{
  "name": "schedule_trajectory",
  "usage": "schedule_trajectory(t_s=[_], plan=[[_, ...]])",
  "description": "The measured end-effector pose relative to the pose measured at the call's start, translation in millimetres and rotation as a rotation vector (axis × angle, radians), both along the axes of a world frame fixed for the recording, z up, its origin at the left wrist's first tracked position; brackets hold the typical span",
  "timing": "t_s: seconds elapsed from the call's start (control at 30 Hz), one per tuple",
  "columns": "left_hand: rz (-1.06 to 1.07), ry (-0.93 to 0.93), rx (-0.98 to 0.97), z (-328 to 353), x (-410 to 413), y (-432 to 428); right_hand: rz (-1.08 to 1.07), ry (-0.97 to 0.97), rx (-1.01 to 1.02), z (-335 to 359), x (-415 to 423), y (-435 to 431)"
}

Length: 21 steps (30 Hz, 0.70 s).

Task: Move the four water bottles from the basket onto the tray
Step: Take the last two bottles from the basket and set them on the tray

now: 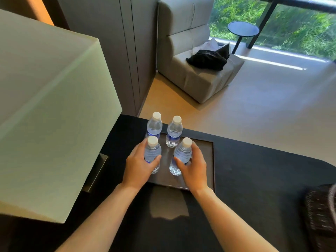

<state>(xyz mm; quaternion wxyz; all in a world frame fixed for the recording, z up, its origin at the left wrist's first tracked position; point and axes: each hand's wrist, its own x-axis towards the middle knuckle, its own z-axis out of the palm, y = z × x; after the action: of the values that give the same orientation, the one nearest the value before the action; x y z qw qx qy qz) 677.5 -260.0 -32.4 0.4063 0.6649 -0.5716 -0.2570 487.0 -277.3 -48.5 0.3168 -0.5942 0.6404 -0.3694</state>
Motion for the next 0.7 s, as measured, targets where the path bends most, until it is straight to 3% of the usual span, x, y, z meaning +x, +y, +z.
schedule_trajectory(t_s=[0.7], plan=[[-0.031,-0.066,-0.067,-33.9,16.2,-42.2,0.025,0.053,-0.072,-18.4,29.8,-31.9]])
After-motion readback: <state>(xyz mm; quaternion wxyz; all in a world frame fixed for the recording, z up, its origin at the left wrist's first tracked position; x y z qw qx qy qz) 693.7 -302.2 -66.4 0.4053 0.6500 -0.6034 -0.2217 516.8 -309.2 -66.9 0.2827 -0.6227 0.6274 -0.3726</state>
